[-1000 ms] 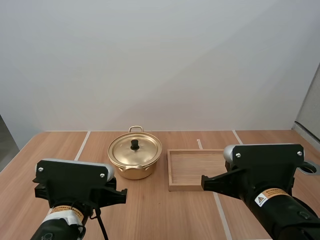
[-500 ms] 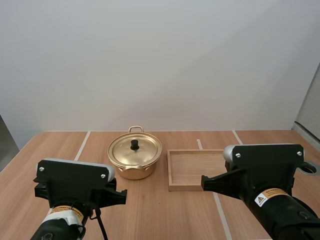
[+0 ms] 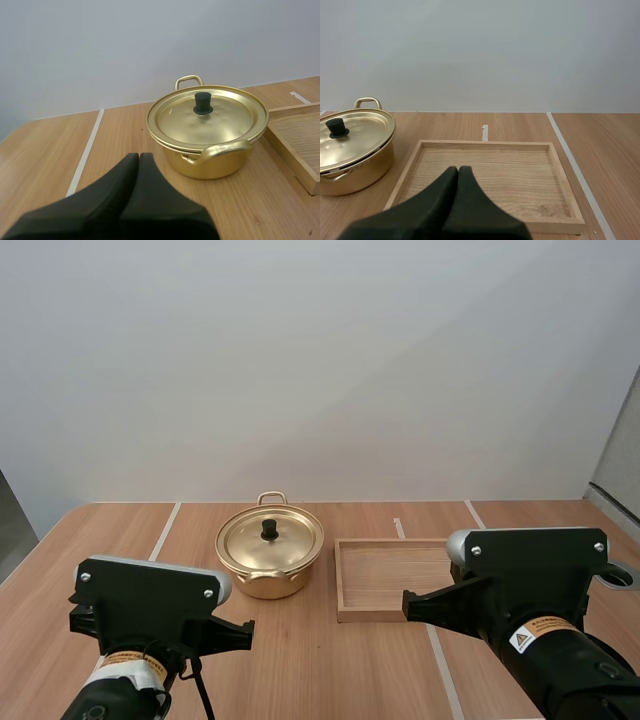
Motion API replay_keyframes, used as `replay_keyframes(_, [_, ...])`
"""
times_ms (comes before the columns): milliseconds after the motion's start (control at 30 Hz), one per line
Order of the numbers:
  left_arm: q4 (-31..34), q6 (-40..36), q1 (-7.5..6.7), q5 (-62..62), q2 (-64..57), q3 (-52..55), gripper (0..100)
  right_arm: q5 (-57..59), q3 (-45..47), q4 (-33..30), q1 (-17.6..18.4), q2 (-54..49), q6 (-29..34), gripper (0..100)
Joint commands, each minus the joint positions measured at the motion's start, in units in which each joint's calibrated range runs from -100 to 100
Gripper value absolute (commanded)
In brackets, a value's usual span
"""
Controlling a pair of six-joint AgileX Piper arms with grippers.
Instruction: Open the pot, put the pineapple inside, and close it
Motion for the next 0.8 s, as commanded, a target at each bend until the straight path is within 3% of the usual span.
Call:
replay_keyframes(0, [-1.11,-1.13,-0.12,-1.32,-0.33,0.13,0,-0.62,0.07,0.22,0.13,-0.29,-0.12,0])
replay_keyframes(767, [-1.08,-1.36,-0.12,-1.49,-0.33,0.13,0,-0.62,0.07,0.22,0.13,-0.29,-0.12,0])
